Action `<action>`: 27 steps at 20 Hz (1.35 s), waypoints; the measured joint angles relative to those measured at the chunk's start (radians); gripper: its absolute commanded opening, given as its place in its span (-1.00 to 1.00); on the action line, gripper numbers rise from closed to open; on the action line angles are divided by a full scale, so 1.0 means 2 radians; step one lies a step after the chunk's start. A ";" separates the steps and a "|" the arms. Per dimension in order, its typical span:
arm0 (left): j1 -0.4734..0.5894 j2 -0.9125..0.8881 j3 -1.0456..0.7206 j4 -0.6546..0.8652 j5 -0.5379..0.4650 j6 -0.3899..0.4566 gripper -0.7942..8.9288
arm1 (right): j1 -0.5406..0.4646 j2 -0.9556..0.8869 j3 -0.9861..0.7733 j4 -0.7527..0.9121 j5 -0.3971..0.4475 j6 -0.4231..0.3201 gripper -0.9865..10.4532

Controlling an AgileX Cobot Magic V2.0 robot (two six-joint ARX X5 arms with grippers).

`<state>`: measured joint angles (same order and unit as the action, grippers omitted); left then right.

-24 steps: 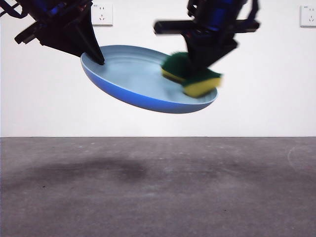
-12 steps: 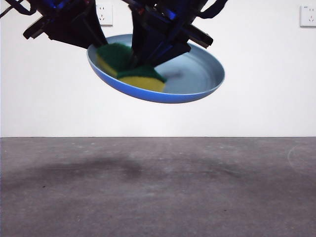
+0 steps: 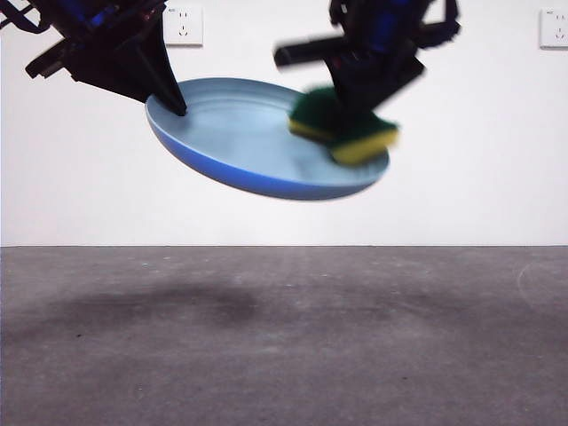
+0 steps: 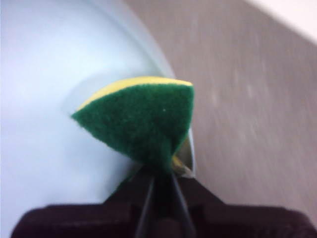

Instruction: Pick up the plate,pick up the cloth,clean the plate with the cloth

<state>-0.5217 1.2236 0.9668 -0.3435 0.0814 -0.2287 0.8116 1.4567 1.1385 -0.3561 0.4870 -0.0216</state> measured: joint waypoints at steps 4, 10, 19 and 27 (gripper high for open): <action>0.000 0.014 0.001 -0.011 -0.029 0.023 -0.85 | 0.000 -0.037 0.000 0.055 -0.021 -0.012 -0.86; 0.008 0.084 0.001 -0.008 -0.072 0.054 -0.85 | 0.000 -0.097 0.000 0.017 -0.021 -0.014 -0.86; 0.038 0.189 0.003 0.060 -0.088 0.059 -0.85 | -0.004 -0.163 0.000 -0.101 -0.019 -0.009 -0.86; 0.060 0.220 0.004 0.072 -0.107 0.073 -0.14 | -0.013 -0.163 0.000 -0.138 -0.021 0.019 -0.86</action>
<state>-0.4011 1.6642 0.9745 -0.2005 -0.1333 -0.0830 0.7864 1.1301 1.1385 -0.6312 0.4442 0.0162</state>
